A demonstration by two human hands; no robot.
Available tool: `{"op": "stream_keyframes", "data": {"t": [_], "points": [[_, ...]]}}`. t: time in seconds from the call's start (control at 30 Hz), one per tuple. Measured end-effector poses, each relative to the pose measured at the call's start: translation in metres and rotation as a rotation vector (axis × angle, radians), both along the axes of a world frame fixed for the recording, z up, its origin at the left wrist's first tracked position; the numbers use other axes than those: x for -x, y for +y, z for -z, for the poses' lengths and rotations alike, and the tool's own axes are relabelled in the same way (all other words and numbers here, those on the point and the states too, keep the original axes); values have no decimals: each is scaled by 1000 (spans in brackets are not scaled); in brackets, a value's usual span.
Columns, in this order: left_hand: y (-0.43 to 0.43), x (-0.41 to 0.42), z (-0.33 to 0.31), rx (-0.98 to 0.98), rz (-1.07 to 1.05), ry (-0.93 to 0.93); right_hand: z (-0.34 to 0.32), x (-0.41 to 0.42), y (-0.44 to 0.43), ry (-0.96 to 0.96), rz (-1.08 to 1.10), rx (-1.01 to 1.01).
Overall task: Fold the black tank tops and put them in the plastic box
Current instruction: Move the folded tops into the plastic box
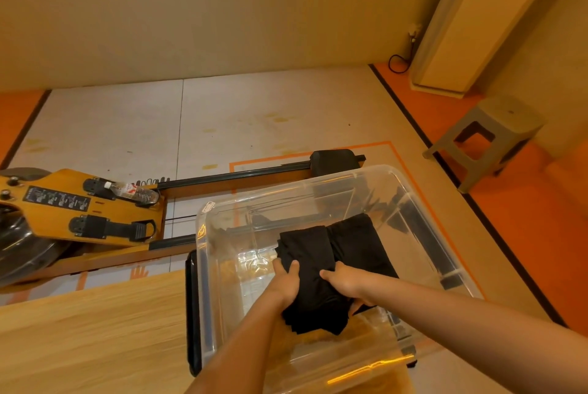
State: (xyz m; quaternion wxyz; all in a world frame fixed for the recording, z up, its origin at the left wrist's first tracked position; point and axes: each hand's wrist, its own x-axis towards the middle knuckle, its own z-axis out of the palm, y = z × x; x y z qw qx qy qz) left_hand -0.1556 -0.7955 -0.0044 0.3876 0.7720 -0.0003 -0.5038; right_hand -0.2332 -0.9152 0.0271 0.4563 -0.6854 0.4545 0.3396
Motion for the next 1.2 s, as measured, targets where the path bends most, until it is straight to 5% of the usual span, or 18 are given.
{"op": "stream_keyframes", "data": {"t": [0.23,0.37,0.5,0.63,1.0,1.2], "points": [[-2,2,3,18,-197,40,-36,-1,-1,-44,-189,94],[0,-6,22,-33,-304,201,-45,7,-12,-234,-493,361],[9,-2,7,-22,-165,345,-29,15,-23,-314,-765,573],[10,1,12,-26,-62,363,-14,18,-36,-197,-966,461],[13,4,8,-250,122,252,-16,25,-39,-326,-772,259],[9,-6,22,-221,1,13,-25,17,-36,-351,-772,397]]}}
